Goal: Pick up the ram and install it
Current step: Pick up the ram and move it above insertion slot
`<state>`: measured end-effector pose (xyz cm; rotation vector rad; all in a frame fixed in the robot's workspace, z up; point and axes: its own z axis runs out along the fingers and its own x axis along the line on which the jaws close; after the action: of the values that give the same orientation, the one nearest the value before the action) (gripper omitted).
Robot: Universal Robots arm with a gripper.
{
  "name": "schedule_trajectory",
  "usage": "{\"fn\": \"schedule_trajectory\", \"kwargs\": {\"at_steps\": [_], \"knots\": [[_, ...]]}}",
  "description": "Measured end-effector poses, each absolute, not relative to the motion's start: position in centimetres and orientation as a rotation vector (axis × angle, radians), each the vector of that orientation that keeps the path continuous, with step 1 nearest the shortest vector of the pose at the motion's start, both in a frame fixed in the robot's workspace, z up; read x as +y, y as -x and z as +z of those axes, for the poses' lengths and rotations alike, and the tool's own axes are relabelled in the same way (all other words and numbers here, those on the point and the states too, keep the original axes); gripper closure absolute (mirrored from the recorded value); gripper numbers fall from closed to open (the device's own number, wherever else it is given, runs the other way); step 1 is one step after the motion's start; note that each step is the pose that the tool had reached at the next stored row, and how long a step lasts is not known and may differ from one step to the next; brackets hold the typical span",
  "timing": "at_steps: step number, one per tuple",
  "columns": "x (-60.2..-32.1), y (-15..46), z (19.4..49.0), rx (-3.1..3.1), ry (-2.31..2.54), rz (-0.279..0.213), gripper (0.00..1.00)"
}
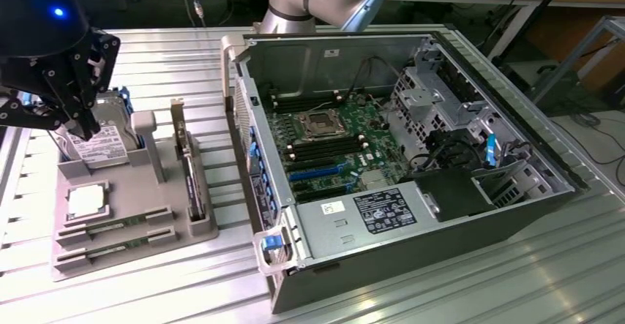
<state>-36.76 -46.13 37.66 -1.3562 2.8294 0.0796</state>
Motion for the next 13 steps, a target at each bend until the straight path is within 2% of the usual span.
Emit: {"fn": "schedule_trajectory", "kwargs": {"at_steps": [13], "knots": [[-46.13, 36.75, 36.66, 2.690, 1.624, 0.080, 0.84]]}}
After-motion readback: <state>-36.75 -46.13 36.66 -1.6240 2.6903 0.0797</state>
